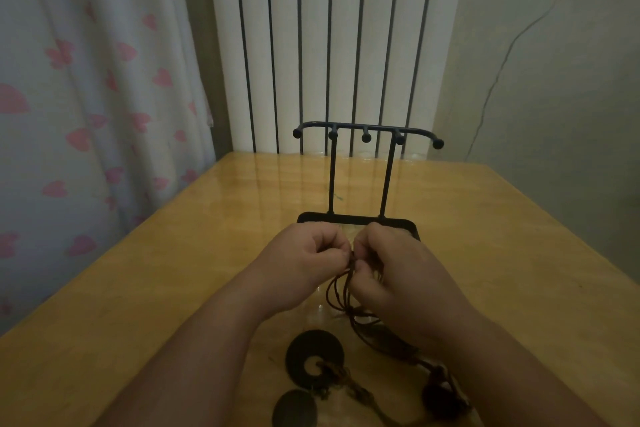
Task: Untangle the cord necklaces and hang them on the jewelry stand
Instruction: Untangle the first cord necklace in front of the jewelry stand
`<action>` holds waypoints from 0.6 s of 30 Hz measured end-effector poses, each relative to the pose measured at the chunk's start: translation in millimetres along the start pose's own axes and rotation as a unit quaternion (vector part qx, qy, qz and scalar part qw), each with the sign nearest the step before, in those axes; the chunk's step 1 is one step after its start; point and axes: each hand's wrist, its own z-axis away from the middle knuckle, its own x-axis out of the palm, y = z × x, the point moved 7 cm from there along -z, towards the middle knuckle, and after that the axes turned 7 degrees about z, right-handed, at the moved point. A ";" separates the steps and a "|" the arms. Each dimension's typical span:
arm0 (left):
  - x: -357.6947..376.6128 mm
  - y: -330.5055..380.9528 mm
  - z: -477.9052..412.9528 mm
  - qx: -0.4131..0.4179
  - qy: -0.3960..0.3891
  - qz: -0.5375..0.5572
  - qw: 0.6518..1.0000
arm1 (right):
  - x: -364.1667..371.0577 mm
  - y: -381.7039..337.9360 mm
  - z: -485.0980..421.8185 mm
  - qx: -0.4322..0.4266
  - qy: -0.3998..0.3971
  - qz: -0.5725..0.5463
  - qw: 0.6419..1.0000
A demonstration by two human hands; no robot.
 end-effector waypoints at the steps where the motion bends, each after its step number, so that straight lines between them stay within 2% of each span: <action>1: 2.8 -1.1 -0.1 -0.005 -0.008 0.005 1.000 | -0.4 -0.3 -0.1 0.000 0.003 -0.006 1.000; 6: 10.1 -5.6 -0.1 -0.031 -0.028 0.040 0.998 | 1.6 -0.2 -0.8 0.000 0.014 -0.032 0.999; 12: 7.8 -3.3 -1.6 -0.020 0.006 0.106 0.994 | 5.8 4.4 0.9 0.054 0.087 -0.172 0.980; 15: 0.5 -3.7 -2.6 -0.001 0.054 0.071 0.996 | 9.1 7.2 -0.4 0.068 0.081 -0.195 0.975; 18: -5.1 -0.5 -3.0 0.027 0.086 0.015 0.996 | 6.5 10.6 0.7 0.054 0.084 -0.165 0.981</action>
